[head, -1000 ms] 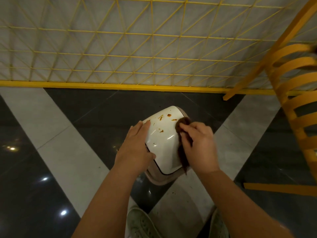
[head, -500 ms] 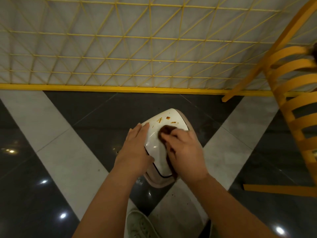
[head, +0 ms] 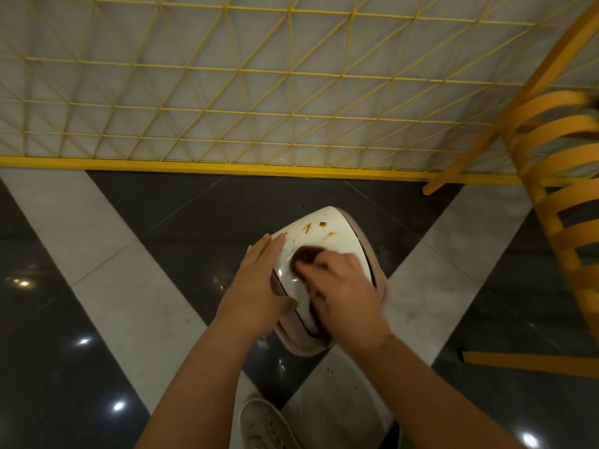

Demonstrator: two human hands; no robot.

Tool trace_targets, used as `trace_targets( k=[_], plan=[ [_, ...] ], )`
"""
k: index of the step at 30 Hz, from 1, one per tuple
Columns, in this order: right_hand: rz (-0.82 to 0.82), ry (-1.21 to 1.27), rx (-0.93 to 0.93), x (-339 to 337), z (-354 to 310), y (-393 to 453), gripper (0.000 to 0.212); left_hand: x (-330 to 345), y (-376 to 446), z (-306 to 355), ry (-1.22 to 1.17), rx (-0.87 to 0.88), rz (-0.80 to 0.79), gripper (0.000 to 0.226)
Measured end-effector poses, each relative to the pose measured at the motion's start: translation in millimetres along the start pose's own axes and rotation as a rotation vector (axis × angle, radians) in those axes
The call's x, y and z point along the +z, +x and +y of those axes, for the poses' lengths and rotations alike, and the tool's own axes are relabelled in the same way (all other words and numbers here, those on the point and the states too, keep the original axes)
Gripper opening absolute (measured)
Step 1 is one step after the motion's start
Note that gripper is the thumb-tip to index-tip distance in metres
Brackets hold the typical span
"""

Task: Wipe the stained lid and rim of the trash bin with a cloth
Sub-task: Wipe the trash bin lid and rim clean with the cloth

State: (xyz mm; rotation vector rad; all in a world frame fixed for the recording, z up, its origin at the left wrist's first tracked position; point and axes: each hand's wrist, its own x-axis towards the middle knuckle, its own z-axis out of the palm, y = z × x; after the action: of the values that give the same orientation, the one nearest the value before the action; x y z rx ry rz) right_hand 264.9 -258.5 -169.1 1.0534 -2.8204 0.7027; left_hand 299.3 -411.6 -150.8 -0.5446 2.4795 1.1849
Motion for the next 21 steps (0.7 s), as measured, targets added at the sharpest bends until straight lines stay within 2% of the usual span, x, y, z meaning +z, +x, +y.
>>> trace_targets(
  k=[2,4,8,9,11,13,15,17,19,21],
  plan=[
    [-0.103,0.006,-0.123,4.1,-6.2,-9.9,0.049,0.8,0.1,-2.7,-0.035,0.011,0.01,0.089],
    [-0.121,-0.029,-0.135,-2.4,10.6,-9.4,0.045,1.2,-0.4,-5.0,-0.039,0.018,0.01,0.094],
    [0.069,0.021,0.288,-21.8,42.4,11.5,0.033,1.6,-1.3,-6.8,-0.001,0.018,-0.003,0.102],
    [0.079,0.018,0.341,-21.1,38.7,17.1,0.033,2.0,-0.6,-7.0,-0.001,0.021,-0.002,0.102],
    [0.009,-0.031,0.26,-12.0,17.9,20.0,0.042,2.4,1.5,-7.7,-0.012,0.024,0.009,0.1],
    [-0.088,-0.078,0.035,-0.4,-6.7,15.1,0.056,2.7,3.9,-9.5,-0.03,0.036,0.029,0.093],
    [-0.161,-0.039,-0.143,4.2,-17.4,7.3,0.051,3.7,4.7,-11.2,-0.05,0.053,0.034,0.085],
    [-0.161,-0.055,-0.199,-0.8,-4.8,5.9,0.047,4.4,3.3,-11.3,-0.052,0.055,0.02,0.086],
    [-0.079,-0.089,-0.079,-10.5,19.0,11.4,0.04,3.5,1.0,-8.8,-0.032,0.042,0.004,0.094],
    [0.014,-0.044,0.229,-21.8,43.3,21.2,0.035,2.7,-0.1,-5.9,-0.002,0.024,-0.014,0.1]
  ],
)
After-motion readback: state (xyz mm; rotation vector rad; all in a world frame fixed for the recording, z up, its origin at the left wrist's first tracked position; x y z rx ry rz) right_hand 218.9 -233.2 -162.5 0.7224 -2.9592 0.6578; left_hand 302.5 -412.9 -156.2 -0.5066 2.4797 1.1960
